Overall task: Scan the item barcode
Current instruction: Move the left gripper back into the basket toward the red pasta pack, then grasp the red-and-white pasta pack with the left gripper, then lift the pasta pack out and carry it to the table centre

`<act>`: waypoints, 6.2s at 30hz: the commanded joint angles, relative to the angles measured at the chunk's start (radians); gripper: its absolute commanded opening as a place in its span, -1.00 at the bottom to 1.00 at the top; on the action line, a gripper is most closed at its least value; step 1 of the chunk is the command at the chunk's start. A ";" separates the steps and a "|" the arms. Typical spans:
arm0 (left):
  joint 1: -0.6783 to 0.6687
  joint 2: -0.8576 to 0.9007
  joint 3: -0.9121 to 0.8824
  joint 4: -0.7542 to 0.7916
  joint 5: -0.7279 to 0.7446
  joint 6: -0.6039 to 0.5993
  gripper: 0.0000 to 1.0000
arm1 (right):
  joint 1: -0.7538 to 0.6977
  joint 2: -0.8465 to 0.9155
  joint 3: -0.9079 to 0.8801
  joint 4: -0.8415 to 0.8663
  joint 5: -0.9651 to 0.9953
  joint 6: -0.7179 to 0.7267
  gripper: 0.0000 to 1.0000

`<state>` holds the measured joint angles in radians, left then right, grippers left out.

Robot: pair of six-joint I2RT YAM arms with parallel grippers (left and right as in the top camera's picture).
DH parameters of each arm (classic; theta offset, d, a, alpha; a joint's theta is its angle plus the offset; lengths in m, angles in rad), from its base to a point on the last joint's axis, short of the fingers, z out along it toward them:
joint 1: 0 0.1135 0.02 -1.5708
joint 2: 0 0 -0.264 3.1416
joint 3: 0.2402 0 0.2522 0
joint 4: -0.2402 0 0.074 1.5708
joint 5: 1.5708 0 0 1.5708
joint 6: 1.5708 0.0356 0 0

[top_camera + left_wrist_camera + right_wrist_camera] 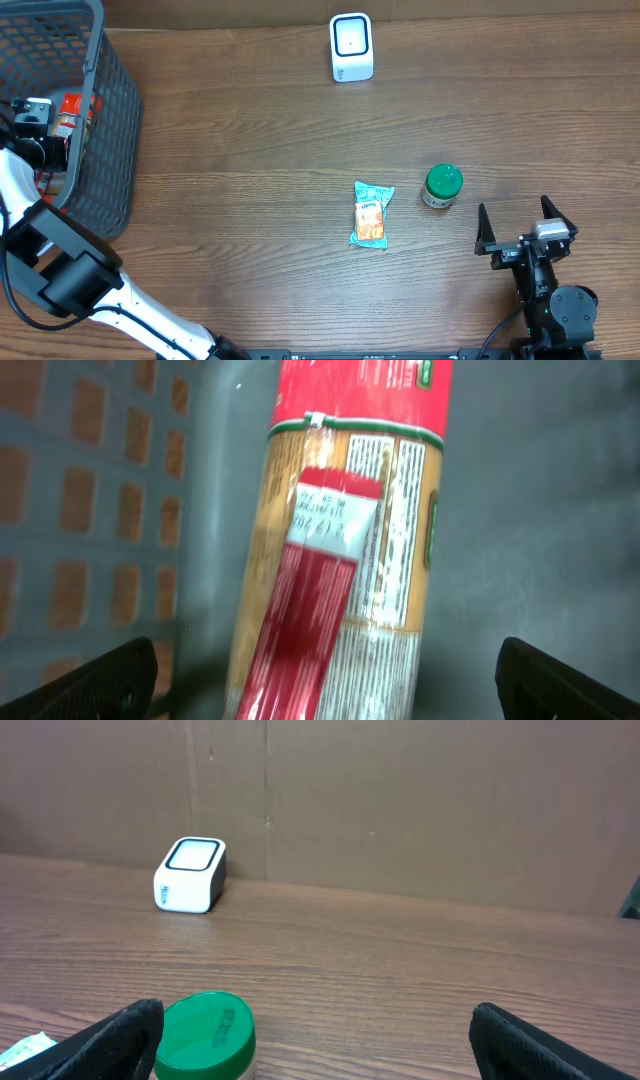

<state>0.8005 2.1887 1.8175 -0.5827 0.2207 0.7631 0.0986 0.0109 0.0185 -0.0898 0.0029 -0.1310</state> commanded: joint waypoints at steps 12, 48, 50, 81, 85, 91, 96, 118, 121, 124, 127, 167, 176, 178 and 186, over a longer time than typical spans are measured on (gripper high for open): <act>0.013 0.175 -0.008 0.073 0.114 -0.033 0.99 | -0.005 -0.008 -0.011 0.006 -0.005 -0.001 1.00; 0.022 0.171 0.061 0.038 0.057 -0.217 1.00 | -0.005 -0.008 -0.011 0.006 -0.005 -0.001 1.00; 0.024 0.179 0.060 0.023 0.053 -0.217 0.99 | -0.005 -0.008 -0.011 0.006 -0.005 -0.001 1.00; -0.023 -0.293 0.274 0.001 0.031 -0.309 -0.42 | -0.005 -0.008 -0.011 0.006 -0.005 -0.001 1.00; -0.023 -0.404 0.273 0.014 0.031 -0.361 -0.31 | -0.005 -0.008 -0.011 0.006 -0.005 -0.001 1.00; -0.019 -0.417 0.261 -0.080 0.031 -0.386 -0.34 | -0.005 -0.008 -0.011 0.006 -0.005 -0.001 1.00; -0.019 -0.340 0.212 -0.143 0.032 -0.385 -0.32 | -0.005 -0.008 -0.011 0.006 -0.005 -0.001 1.00; -0.019 0.161 0.211 -0.181 0.029 -0.366 1.00 | -0.005 -0.008 -0.011 0.006 -0.005 -0.001 1.00; -0.019 0.198 0.211 -0.180 0.014 -0.367 1.00 | -0.005 -0.008 -0.011 0.006 -0.005 -0.001 1.00; -0.019 0.219 0.211 -0.179 -0.016 -0.367 1.00 | -0.005 -0.008 -0.011 0.006 -0.005 -0.001 1.00; -0.019 0.236 0.211 -0.183 -0.018 -0.367 0.99 | -0.005 -0.008 -0.011 0.006 -0.005 -0.001 1.00; -0.023 -0.034 0.418 -0.255 -0.010 -0.573 -0.92 | -0.005 -0.008 -0.011 0.006 -0.005 -0.001 1.00; -0.023 -0.270 0.418 -0.250 0.065 -0.695 -0.92 | -0.005 -0.008 -0.011 0.006 -0.005 -0.001 1.00; -0.023 -0.355 0.418 -0.252 0.068 -0.749 -0.92 | -0.005 -0.008 -0.011 0.006 -0.005 -0.001 1.00; -0.043 -0.571 0.418 -0.312 0.182 -0.866 -0.92 | -0.005 -0.008 -0.011 0.006 -0.005 -0.001 1.00</act>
<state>0.7849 1.7443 2.1872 -0.8776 0.2817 -0.0269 0.0986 0.0109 0.0185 -0.0898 0.0029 -0.1310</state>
